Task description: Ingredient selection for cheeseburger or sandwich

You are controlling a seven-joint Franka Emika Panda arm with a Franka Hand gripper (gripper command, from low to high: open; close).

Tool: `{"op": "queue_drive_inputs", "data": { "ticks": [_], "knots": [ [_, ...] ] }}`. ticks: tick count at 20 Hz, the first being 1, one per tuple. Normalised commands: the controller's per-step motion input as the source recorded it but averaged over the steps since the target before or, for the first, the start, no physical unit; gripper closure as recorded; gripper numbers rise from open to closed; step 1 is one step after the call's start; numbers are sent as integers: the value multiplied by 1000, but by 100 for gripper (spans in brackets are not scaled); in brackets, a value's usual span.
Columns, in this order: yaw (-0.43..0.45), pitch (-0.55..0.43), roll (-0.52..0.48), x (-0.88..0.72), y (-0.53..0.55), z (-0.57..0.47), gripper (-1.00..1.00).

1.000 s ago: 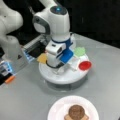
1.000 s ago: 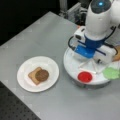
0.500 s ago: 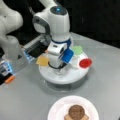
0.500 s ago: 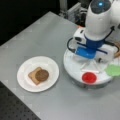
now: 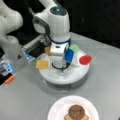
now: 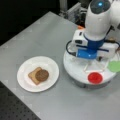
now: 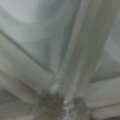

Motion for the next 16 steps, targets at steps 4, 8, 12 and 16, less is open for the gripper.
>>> {"op": "queue_drive_inputs", "data": {
  "ticks": [4, 8, 12, 16],
  "knots": [
    [379, -60, 49, -72, -133, -137, -100],
    [373, -58, 92, -30, -198, -158, -100],
    [307, -26, 113, -33, -200, -140, -100],
    [259, 20, 151, -68, -213, -118, -100]
  ]
}}
